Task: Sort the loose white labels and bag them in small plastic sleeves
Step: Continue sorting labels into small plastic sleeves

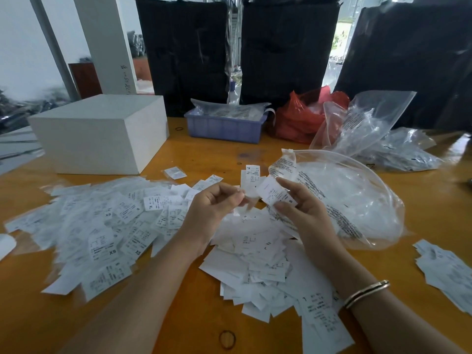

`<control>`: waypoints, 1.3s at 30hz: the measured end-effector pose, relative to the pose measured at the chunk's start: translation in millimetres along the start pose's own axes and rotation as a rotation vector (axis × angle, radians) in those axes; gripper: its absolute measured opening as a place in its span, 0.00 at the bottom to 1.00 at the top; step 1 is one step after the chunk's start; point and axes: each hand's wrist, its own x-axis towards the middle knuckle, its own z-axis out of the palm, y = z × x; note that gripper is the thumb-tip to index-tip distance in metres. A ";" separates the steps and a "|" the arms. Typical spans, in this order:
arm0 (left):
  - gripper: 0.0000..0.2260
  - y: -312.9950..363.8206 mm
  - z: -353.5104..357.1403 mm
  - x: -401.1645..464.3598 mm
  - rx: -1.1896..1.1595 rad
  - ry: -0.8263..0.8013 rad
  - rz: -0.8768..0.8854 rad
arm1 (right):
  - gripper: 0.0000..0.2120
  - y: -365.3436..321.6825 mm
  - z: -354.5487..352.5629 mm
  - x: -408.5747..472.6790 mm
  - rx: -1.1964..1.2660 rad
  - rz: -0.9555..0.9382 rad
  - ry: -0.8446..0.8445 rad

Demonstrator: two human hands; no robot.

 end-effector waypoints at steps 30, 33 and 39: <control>0.04 -8.2 -1.5 4.4 0.058 0.045 -0.007 | 0.06 3.3 6.0 -1.3 -0.290 -0.006 0.007; 0.02 -7.9 0.0 4.7 0.014 0.070 -0.004 | 0.08 5.8 5.5 -1.2 -0.263 -0.014 0.012; 0.04 -9.3 0.2 5.5 0.101 0.115 0.008 | 0.16 9.4 -0.7 3.2 -0.241 -0.057 0.191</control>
